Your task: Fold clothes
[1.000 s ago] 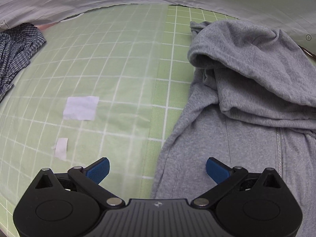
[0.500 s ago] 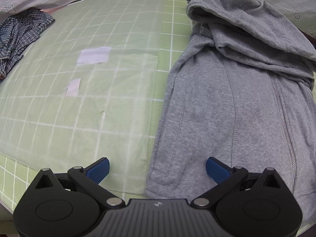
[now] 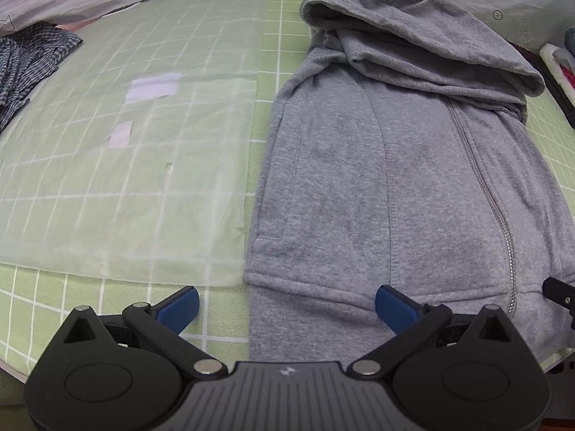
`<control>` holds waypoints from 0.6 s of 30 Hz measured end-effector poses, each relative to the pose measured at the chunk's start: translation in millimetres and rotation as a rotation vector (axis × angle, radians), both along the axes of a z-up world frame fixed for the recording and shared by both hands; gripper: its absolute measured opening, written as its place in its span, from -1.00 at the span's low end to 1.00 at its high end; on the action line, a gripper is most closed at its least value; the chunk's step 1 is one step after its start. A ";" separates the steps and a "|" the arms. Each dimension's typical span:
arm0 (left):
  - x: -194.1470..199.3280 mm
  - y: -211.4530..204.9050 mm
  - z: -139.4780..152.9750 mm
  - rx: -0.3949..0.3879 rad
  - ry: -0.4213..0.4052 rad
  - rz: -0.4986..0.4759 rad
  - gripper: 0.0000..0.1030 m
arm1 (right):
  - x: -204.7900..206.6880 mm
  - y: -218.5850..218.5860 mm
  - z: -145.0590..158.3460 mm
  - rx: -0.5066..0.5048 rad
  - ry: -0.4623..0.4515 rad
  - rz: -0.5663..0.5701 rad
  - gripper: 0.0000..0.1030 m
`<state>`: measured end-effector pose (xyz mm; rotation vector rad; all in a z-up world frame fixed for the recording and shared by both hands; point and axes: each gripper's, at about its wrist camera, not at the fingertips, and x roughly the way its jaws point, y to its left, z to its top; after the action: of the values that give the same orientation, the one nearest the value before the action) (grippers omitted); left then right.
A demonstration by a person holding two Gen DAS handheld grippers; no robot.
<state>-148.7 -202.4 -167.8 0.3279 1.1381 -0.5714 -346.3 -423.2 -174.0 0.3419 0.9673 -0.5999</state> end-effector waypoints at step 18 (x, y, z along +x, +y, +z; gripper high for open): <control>-31.7 -11.4 13.3 -0.073 -0.012 -0.140 -0.75 | -0.4 20.0 9.5 0.088 -0.043 0.124 -0.48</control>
<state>-180.5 -213.9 -154.4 0.3497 1.0854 -0.7315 -346.7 -403.2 -164.5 0.3683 0.9678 -0.4363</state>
